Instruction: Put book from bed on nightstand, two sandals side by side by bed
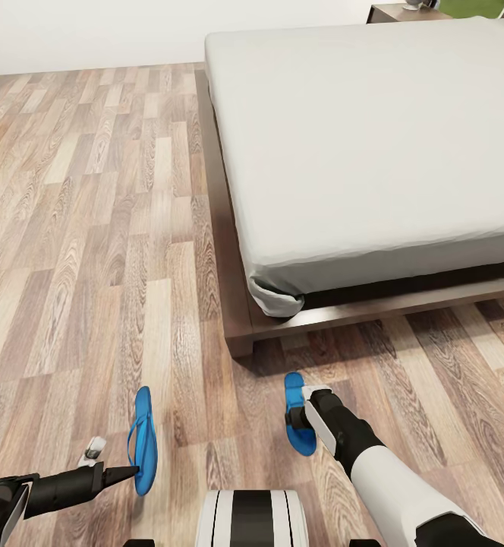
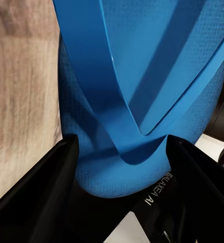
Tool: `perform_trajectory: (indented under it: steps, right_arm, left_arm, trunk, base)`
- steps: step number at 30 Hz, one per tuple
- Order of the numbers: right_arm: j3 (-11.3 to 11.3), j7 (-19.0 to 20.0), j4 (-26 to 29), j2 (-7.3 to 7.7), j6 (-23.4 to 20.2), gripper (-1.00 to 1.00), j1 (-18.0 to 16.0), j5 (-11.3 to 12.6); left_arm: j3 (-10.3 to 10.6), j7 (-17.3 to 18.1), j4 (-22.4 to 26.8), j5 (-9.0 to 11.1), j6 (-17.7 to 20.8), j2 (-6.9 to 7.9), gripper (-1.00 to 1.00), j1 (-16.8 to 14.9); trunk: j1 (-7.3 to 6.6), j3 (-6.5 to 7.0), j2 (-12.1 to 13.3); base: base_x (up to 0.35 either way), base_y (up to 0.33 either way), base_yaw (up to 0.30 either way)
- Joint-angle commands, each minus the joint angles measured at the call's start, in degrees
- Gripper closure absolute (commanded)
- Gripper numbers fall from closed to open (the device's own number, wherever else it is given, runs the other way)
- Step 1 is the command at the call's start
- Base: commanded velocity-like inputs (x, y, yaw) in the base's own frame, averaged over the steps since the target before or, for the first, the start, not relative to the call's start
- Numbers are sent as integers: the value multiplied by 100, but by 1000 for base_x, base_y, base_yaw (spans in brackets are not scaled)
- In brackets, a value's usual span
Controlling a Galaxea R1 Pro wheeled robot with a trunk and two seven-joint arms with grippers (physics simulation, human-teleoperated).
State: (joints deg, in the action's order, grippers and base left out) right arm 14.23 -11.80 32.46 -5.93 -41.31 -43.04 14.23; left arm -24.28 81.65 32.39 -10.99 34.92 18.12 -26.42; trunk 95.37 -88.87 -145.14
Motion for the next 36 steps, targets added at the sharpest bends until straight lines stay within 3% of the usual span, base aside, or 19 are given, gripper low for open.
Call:
perform_trajectory:
  steps: [1, 6, 9, 13, 15, 17, 20, 23, 26, 29, 31, 36]
  right_arm:
    - [29, -51, 6, 4, -18, -100, -2, 66]
    - [-44, -41, 1, 10, -3, -100, -2, 121]
    - [-231, 2, 3, 41, 67, -100, -2, 195]
    - [-769, 62, -1, 94, 379, -100, 14, 430]
    - [-926, 109, -2, 139, 464, -100, 24, 539]
    - [-1204, 299, -2, 258, 583, -100, 30, 827]
    - [-1404, 569, -2, 446, 638, -100, 36, 1132]
    - [-1519, 995, -6, 679, 664, -100, 103, 1460]
    - [-1561, 1603, -40, 944, 696, -100, 384, 1836]
    - [-1572, 2185, -148, 1101, 825, -100, 645, 2152]
    - [-1587, 2740, -419, 1200, 1154, -100, 829, 2352]
    - [-1603, 4007, -1405, 1352, 2063, -100, 978, 2494]
  left_arm:
    - [-33, 35, 5, -61, 52, -3, 100, -4]
    - [-33, 14, -8, -64, 42, 59, 100, -4]
    - [-33, -13, -23, -67, 38, 77, 100, -4]
    - [-35, -41, -29, -69, 33, 89, 100, -4]
    - [-38, -47, -31, -69, 33, 101, 100, -4]
    - [-39, -58, -36, -69, 32, 128, 100, -4]
    - [-36, -73, -38, -69, 32, 145, 100, -4]
    - [-37, -189, -42, -69, 32, 155, 100, -4]
    - [-36, -403, -46, -49, 28, 156, 100, -4]
    - [-35, -505, -46, -25, 22, 156, 100, -4]
    - [-36, -537, -47, -11, 18, 156, 100, -4]
    - [-34, -556, -48, -2, 15, 157, 100, -4]
  trunk:
    - [-1, -3, -1]
    - [-11, 85, 4]
    - [-19, 152, 8]
    - [-29, 240, 13]
    - [-34, 285, 16]
    - [-40, 329, 19]
    - [-47, 395, 23]
    - [-55, 462, 27]
    - [-63, 528, 31]
    - [-71, 595, 35]
    - [-76, 639, 37]
    - [-89, 750, 44]
  base:
    - [0, 0, 0]
    - [0, 0, 0]
    - [0, 0, 0]
    - [0, 0, 0]
    - [0, 0, 0]
    - [0, 0, 0]
    - [0, 0, 0]
    - [0, 0, 0]
    - [0, 0, 0]
    - [0, 0, 0]
    - [0, 0, 0]
    - [0, 0, 0]
